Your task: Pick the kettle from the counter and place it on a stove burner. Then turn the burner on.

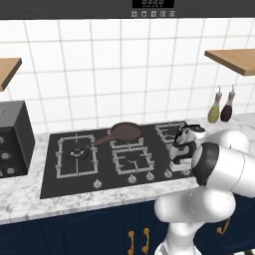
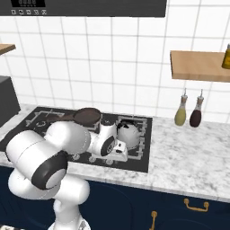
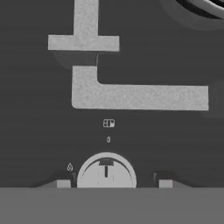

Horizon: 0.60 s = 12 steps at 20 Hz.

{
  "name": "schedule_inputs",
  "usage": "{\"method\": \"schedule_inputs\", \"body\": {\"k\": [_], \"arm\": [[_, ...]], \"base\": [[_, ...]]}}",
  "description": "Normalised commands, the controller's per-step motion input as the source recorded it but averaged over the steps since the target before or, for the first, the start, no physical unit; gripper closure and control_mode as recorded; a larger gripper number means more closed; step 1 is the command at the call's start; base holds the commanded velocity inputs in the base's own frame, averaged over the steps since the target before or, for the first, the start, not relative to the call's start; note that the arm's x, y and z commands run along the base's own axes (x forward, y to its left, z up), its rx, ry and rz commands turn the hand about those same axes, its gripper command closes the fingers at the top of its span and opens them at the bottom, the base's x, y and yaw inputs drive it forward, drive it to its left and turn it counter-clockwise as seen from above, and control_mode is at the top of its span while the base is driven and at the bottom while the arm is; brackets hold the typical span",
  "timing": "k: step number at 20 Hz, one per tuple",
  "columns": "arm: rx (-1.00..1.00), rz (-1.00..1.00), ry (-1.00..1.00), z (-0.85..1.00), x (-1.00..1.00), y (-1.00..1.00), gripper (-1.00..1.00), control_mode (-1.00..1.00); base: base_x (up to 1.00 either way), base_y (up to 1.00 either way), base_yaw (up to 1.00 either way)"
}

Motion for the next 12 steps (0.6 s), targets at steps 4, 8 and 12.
{"method": "schedule_inputs", "body": {"k": [4,8,12], "arm": [[-0.01,0.0,-0.01,-0.24,-0.25,0.55,1.0,-1.0],[0.0,0.0,0.0,-0.21,-0.2,0.39,1.0,-1.0],[0.0,0.0,0.0,-0.02,0.0,0.03,1.0,-1.0]], "base": [[0.0,0.0,0.0],[0.0,0.0,0.0],[0.0,0.0,0.0]]}}
